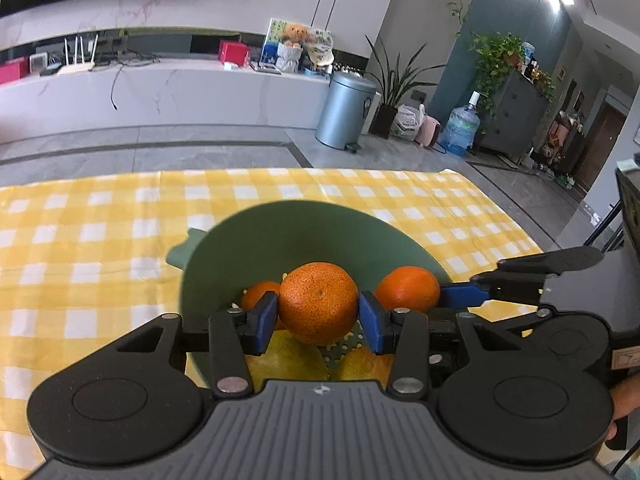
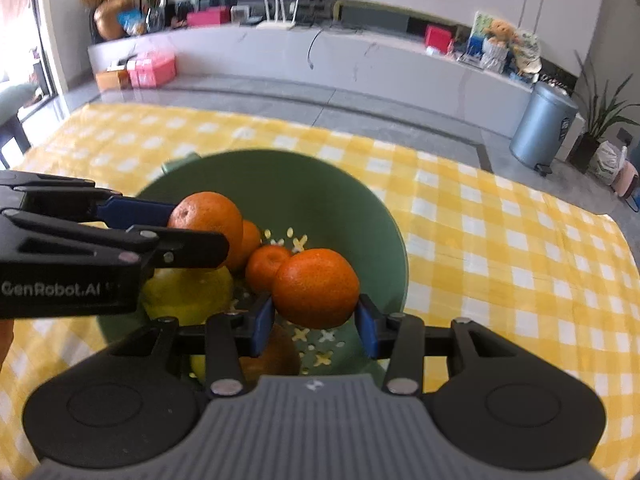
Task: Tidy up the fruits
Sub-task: 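Lower the oranges into the colander and open both tools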
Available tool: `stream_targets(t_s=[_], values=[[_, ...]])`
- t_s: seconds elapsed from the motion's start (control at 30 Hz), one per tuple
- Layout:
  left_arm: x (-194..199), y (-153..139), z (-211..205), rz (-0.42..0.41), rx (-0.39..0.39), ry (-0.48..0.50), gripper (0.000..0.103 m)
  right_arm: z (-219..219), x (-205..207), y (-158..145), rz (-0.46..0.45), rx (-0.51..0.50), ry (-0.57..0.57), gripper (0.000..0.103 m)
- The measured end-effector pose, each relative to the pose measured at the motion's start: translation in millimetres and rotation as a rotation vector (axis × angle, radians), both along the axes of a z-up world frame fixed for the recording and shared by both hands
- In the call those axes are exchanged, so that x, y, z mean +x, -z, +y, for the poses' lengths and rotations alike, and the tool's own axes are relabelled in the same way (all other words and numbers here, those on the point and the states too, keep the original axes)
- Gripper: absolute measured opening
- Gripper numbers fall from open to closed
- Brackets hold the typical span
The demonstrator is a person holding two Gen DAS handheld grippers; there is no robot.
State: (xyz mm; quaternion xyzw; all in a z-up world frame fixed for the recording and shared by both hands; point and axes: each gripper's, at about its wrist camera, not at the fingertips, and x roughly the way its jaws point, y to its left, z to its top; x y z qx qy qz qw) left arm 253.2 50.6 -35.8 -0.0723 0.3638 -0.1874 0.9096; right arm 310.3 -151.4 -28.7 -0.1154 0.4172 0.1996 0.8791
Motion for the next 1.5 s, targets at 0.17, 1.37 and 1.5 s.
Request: stream_targets(t_s=[0.17, 1.37, 1.5], values=[[7, 7, -1, 0.022, -0.013, 0.004, 0.05, 5, 11, 4, 0.032, -0.041, -0.041, 0.041], [-1, -15, 9, -0.047, -0.018, -0.033, 0.083, 18, 10, -7, -0.002, -0.152, -0.062, 0.061], [-2, -23, 20, -0.059, -0.053, -0.083, 0.083, 13, 4, -17, -0.016, -0.108, -0.038, 0.061]])
